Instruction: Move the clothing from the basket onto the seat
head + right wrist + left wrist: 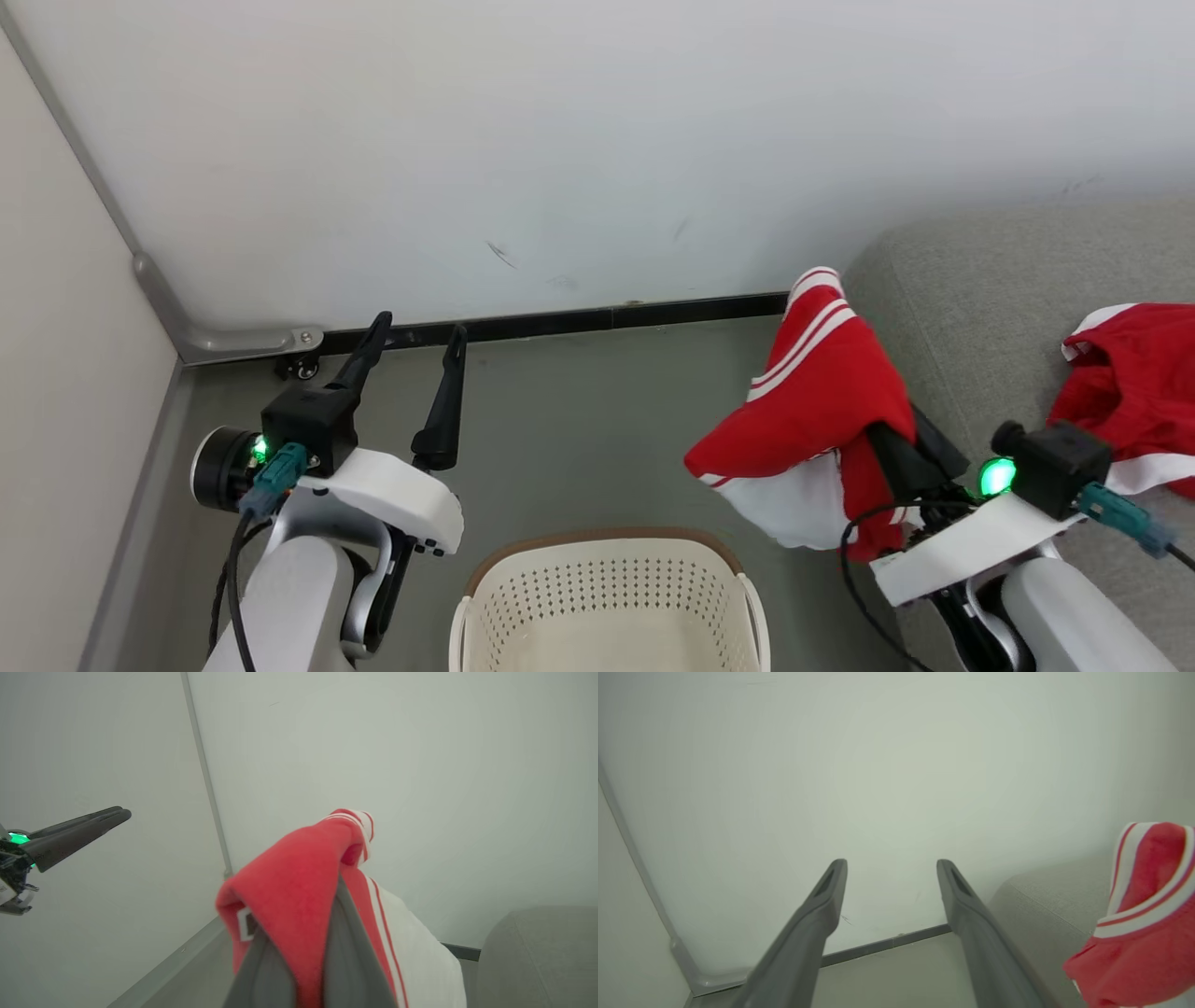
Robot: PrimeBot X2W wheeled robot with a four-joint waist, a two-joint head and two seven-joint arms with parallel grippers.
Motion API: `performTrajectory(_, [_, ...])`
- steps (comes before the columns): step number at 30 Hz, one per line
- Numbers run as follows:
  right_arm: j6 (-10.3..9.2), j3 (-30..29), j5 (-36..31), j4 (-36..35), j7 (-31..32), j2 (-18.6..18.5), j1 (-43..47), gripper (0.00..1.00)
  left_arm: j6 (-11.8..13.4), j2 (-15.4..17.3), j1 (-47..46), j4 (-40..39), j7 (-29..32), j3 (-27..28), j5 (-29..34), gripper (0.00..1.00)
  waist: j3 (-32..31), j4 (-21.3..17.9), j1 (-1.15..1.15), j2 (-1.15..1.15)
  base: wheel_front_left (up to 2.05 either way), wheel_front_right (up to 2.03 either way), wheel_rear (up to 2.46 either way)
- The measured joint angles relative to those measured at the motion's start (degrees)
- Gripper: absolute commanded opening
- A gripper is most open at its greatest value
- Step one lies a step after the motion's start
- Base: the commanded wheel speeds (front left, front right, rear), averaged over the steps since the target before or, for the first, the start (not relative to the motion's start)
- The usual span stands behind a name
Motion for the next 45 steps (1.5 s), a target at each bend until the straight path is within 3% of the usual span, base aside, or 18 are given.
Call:
performTrajectory(9, [0.0, -9.1, -1.3, -3.6, 0.0, -2.6, 5.9, 0.0, -0.5, 0.2, 3.3, -2.6, -2.4, 0.2, -0.6, 1.0, -0.2, -1.8, 0.0, 0.0, 0.0, 0.0, 0.0])
performTrajectory(22, [-0.01, -19.0, -5.3, -13.7, 0.8, -1.8, 14.2, 0.0, -1.5, -0.4, 5.8, -4.1, -3.8, 0.2, -1.5, 1.0, -0.3, -6.6, 0.0, 0.0, 0.0, 0.0, 0.0])
performTrajectory(35, [-0.01, -23.0, -7.2, -22.4, 4.3, 1.9, 20.3, 0.0, -1.5, -1.2, 6.4, -6.7, -4.2, 0.4, -1.3, 1.0, -0.2, -12.5, 0.0, 0.0, 0.0, 0.0, 0.0])
performTrajectory(45, [-0.01, -23.2, -7.1, -23.8, 8.6, 2.3, 21.9, 0.0, -0.9, -1.2, 8.1, -7.9, -4.2, 1.5, -1.0, 1.0, 0.2, -16.7, 0.0, 0.0, 0.0, 0.0, 0.0])
